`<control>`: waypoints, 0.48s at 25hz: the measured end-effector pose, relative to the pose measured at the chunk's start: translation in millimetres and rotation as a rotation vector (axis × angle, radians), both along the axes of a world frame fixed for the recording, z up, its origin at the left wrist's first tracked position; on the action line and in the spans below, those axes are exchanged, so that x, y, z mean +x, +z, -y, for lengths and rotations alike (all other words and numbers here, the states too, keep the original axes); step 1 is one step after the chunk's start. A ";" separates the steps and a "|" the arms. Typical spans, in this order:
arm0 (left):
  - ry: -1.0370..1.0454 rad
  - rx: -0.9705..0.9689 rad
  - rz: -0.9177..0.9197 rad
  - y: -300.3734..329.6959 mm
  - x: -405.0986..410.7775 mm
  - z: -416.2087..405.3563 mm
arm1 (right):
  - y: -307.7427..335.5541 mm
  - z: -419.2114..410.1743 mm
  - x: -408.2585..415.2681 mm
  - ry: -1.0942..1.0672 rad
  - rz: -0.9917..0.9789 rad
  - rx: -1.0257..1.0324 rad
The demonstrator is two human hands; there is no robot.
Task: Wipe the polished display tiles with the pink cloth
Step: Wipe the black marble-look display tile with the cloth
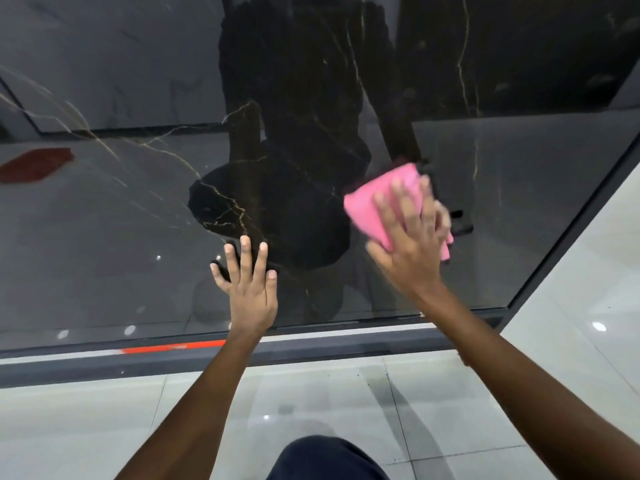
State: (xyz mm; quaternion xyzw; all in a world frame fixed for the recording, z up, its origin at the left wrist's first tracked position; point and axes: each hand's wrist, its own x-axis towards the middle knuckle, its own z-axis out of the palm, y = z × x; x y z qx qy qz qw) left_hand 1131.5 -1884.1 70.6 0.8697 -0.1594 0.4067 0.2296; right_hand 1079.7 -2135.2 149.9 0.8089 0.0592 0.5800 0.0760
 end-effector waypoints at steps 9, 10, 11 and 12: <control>0.219 -0.325 -0.130 -12.9 -15.3 -36.9 | -103.7 -20.1 -7.5 0.027 -0.425 -0.802; 0.228 -0.343 -0.134 -12.0 -11.7 -47.4 | -88.6 -11.8 -9.4 -0.029 -0.332 -0.646; 0.231 -0.363 -0.133 -10.8 -8.1 -56.2 | -61.2 -12.5 -8.2 -0.051 -0.229 -0.443; 0.228 -0.378 -0.128 -9.5 -5.7 -61.9 | -26.1 -23.5 -1.9 -0.017 -0.129 -0.214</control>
